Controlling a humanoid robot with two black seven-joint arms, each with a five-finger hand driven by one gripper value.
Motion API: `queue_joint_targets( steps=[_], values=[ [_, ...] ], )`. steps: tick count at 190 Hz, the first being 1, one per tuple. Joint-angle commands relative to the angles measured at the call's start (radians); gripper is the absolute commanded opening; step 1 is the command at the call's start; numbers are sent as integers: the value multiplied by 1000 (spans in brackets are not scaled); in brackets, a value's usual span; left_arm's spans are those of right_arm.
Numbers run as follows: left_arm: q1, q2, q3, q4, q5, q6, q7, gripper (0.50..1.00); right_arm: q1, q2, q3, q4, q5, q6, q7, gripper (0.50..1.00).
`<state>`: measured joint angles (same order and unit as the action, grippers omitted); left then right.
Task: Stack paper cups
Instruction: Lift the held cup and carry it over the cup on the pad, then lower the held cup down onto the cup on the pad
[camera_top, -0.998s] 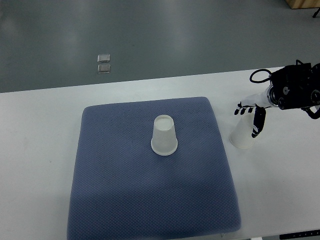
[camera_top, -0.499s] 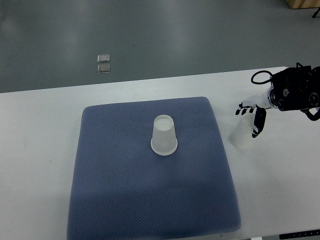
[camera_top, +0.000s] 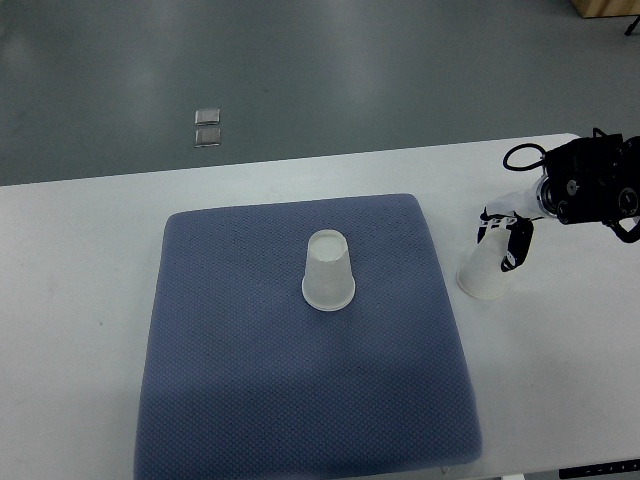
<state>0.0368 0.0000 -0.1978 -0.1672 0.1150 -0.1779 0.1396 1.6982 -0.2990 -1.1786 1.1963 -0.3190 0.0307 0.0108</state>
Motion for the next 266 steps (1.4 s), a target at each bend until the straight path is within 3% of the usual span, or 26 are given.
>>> queue_joint_targets(
  steps=[1,25,59,73,74,94,129,183,236,266],
  values=[
    [0,0,1,0,0,0,0,1000,14,-2,-4,3,1,11,0,727],
    [0,0,0,-3,2,0,0,1000,75,-9,-6,29,1,35,0,729],
    [0,0,1,-6,2,0,0,1000,305,-54,-9,149,0,133,0,738],
    [0,0,1,-9,0,0,0,1000,419,-74,-9,197,0,184,0,738],
    [0,0,1,-9,2,0,0,1000,482,-80,-9,210,0,219,1,742],
    [0,0,3,-11,2,0,0,1000,629,-106,-7,227,0,324,1,750],
    [0,0,3,-12,2,0,0,1000,828,-137,4,262,1,433,3,754],
    [0,0,3,-14,2,-2,0,1000,874,-94,91,319,31,405,3,752],
    [0,0,5,-12,2,-2,0,1000,784,167,157,275,193,291,3,754],
    [0,0,3,-14,0,-3,0,1000,735,224,194,258,215,267,3,754]
  ],
)
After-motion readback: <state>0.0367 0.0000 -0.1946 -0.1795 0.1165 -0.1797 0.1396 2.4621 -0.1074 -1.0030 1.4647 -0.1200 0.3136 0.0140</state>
